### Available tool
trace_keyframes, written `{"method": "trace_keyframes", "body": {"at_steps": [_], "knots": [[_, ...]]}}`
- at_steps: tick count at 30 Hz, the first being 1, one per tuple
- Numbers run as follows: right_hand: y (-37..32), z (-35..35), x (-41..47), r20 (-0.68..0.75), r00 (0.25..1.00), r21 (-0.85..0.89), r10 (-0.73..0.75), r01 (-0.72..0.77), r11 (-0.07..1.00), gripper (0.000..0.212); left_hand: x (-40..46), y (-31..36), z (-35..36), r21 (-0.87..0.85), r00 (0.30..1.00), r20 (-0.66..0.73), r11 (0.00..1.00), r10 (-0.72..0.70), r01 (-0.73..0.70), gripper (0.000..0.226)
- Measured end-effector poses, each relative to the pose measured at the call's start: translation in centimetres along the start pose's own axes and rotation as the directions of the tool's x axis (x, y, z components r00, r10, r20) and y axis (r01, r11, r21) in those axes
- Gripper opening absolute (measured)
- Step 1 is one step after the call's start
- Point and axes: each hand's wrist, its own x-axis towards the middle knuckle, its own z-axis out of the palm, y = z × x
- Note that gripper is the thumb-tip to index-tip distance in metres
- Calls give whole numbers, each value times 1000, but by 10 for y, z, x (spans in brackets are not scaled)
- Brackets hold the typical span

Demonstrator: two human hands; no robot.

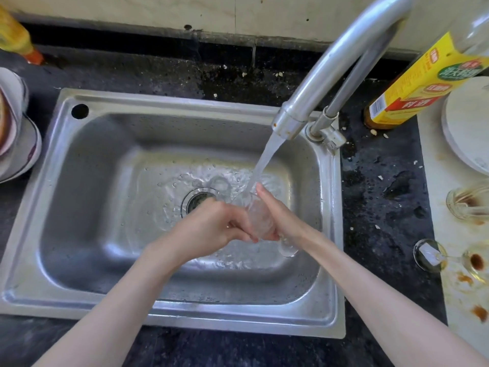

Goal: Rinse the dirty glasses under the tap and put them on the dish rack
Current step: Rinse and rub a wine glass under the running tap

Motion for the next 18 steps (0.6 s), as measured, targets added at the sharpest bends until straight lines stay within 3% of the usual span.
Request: {"method": "trace_keyframes", "body": {"at_steps": [3,5,6,8,10,11,13,14,16,18], "knots": [[8,8,-3,-83,993,-56,-79,74,996,42,3,9,1,-101,950,-286,990,-126,101,22],[15,14,-2,-148,980,-98,-129,115,989,60,4,9,3,-175,916,-369,980,-155,96,31],[18,14,0,-178,972,-96,-154,139,986,66,4,10,3,-159,938,-320,984,-131,83,29],[13,13,2,-201,971,-13,-131,131,991,58,4,6,0,-47,995,-97,998,-37,33,17],[5,8,1,-91,996,59,-25,31,998,58,3,2,-2,68,996,82,997,36,-42,13],[1,6,-1,3,1000,61,29,-29,998,65,2,1,-3,97,994,101,994,38,-48,13],[6,2,-2,92,994,50,67,-71,996,79,1,4,-3,128,1000,4,992,13,-13,8],[8,0,-2,69,997,34,33,-35,999,83,2,6,-2,138,996,-89,990,5,7,13],[10,2,-3,-59,996,-22,-61,60,998,71,5,6,2,77,955,-298,996,-9,34,35],[3,7,-6,-152,978,-112,-145,128,985,48,5,2,4,-13,950,-310,1000,-24,21,33]]}}
